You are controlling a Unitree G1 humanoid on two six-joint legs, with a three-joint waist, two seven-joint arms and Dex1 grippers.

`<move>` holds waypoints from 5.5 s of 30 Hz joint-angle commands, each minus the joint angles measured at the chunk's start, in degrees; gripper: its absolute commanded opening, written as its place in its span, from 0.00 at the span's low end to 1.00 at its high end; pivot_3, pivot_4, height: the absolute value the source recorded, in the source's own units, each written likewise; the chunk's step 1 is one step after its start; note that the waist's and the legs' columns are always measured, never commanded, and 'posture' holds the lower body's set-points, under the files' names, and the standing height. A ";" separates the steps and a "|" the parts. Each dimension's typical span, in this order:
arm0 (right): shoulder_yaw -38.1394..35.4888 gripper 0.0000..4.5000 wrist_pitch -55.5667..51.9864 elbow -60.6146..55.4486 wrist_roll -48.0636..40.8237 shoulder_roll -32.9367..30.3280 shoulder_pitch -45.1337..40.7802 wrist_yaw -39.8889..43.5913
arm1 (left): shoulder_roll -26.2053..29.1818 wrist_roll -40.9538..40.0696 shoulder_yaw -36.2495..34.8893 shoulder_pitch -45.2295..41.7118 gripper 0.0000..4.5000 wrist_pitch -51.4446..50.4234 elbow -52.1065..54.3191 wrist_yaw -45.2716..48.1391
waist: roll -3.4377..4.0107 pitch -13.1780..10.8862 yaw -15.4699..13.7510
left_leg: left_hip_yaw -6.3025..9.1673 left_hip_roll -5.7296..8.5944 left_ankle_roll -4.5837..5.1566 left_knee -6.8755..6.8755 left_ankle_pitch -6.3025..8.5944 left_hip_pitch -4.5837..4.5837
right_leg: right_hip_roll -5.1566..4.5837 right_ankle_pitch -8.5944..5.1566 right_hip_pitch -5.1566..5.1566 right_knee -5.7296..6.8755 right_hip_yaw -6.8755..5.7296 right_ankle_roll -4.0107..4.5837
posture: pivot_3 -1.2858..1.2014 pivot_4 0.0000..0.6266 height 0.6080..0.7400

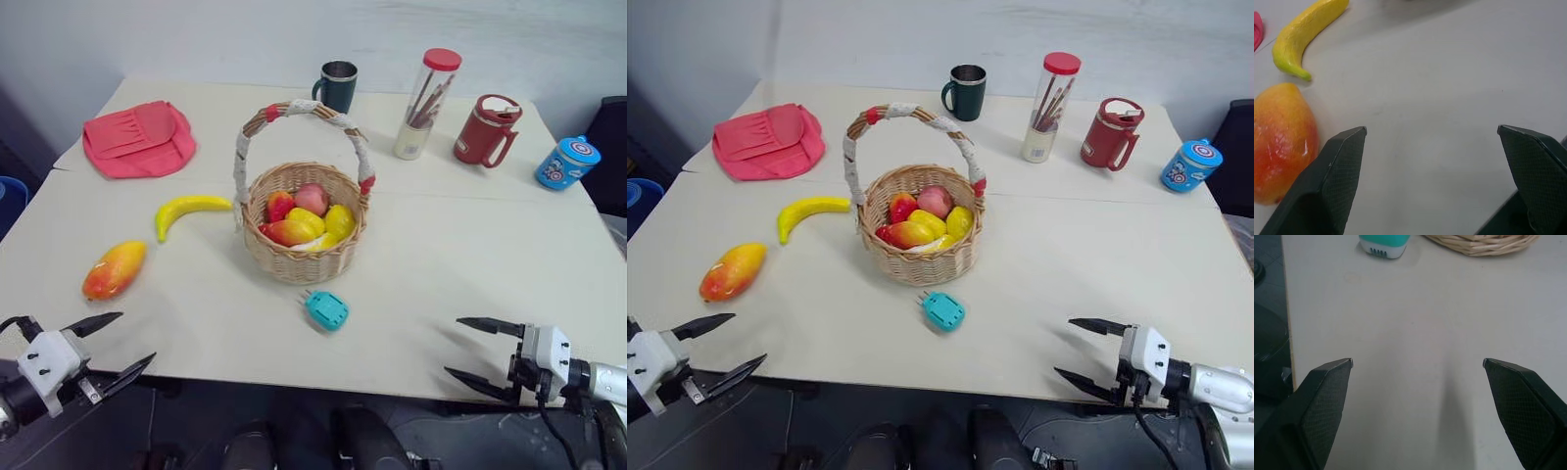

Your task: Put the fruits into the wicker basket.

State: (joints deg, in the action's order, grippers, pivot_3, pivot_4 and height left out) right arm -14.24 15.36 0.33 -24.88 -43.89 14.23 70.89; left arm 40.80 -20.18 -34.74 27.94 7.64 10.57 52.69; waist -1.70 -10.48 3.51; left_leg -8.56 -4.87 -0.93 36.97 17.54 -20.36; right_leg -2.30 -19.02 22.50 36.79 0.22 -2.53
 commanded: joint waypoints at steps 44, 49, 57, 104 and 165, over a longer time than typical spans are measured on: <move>31.84 0.75 -28.15 -12.78 11.58 22.18 -24.28 -26.89 | 4.43 -14.11 12.69 -6.54 1.00 -26.04 21.97 4.84 | -0.02 0.02 -0.10 | -0.01 0.06 -0.11 0.13 -0.15 -0.90 | 0.08 0.02 1.05 0.32 0.03 -0.05 | 0.52 0.24 1.00; 24.22 0.62 -25.24 -17.73 6.21 18.33 -17.90 -23.64 | 3.52 -16.47 15.11 -7.81 1.00 -28.06 22.64 5.40 | -0.01 0.01 -0.40 | -0.01 0.07 -0.13 0.13 -0.16 -0.91 | 0.09 -0.01 1.04 0.33 0.03 -0.17 | 0.52 0.24 1.00; -0.75 0.62 -21.71 -11.95 -1.14 11.30 -13.94 -25.75 | -1.24 -16.58 20.16 -14.28 1.00 -27.72 21.26 3.05 | -0.03 0.02 -0.44 | 0.00 0.18 0.02 0.24 -0.15 -0.84 | 0.05 0.07 0.87 0.32 0.09 -0.43 | 0.52 0.24 1.00; 14.26 1.00 -9.85 -22.72 -9.33 13.04 -18.81 -7.35 | 10.83 -25.58 -17.05 -8.58 1.00 -44.28 -4.86 -20.10 | -1.24 0.49 -0.75 | 0.31 0.07 -0.55 0.05 0.04 -0.26 | -0.24 -0.17 0.94 0.66 -0.17 0.28 | 0.52 0.24 1.00; 10.32 1.00 -14.37 -24.89 -13.48 16.64 -14.30 -11.20 | -1.28 -17.88 -9.24 -22.47 0.99 -33.43 7.76 -4.71 | -0.65 0.23 -0.28 | 0.20 0.06 -0.69 0.21 -0.30 0.12 | 0.44 0.15 0.99 1.06 0.41 -0.25 | 0.52 0.24 1.00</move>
State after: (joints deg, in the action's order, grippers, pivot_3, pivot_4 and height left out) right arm -4.54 0.06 -21.83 -37.23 -27.68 0.96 59.12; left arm 40.18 -37.80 -37.79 3.06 -28.02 20.87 47.32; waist -2.35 -10.26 3.24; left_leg -8.37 -4.80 -1.58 37.14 17.27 -20.19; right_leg -1.92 -18.89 23.46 37.86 0.59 -2.71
